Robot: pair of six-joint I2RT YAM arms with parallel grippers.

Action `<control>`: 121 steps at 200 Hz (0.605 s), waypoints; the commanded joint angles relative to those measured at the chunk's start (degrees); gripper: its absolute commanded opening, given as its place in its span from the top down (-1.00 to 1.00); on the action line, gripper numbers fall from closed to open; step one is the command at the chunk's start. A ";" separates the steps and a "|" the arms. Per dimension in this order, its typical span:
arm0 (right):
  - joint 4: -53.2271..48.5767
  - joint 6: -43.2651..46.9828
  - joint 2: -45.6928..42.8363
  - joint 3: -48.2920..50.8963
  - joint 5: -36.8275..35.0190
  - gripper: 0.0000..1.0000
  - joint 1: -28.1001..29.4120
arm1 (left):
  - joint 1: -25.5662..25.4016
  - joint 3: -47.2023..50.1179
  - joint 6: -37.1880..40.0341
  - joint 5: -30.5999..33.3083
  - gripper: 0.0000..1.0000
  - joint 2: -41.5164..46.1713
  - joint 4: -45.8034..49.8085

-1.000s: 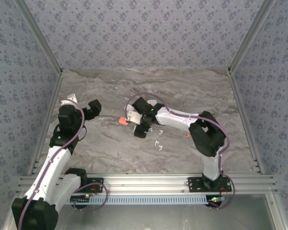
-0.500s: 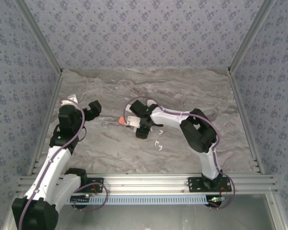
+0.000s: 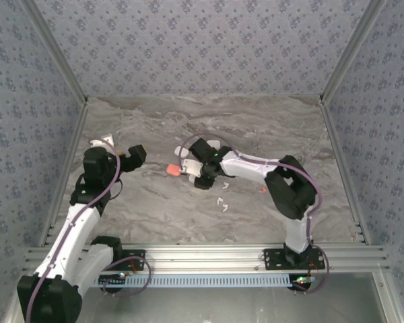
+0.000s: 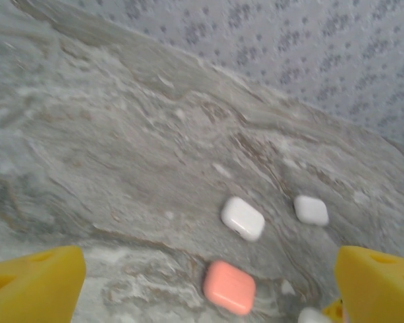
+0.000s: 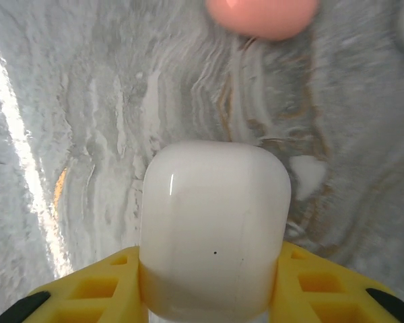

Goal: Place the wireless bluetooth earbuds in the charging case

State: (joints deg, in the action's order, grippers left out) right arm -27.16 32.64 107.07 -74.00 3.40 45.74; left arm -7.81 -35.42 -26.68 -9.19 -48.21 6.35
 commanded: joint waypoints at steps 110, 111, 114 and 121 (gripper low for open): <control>11.35 12.19 -27.57 10.32 0.47 0.30 -0.75 | -10.91 -8.32 -0.84 -42.41 -0.78 -16.10 -10.50; 11.39 12.19 -27.64 10.30 0.47 0.29 -0.70 | -11.04 -8.38 -0.79 -42.41 -0.78 -16.20 -10.49; 11.44 12.34 -27.74 10.23 0.39 0.29 -0.65 | -11.46 -8.50 -0.83 -42.35 -0.77 -16.52 -10.67; 11.53 12.45 -27.97 10.11 0.55 0.29 -0.56 | -12.22 -8.74 -0.87 -42.09 -0.75 -17.20 -10.81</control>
State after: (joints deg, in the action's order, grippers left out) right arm -16.86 42.11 81.01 -63.57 3.81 44.56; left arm -17.43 -41.63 -29.17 -47.07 -63.44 -2.20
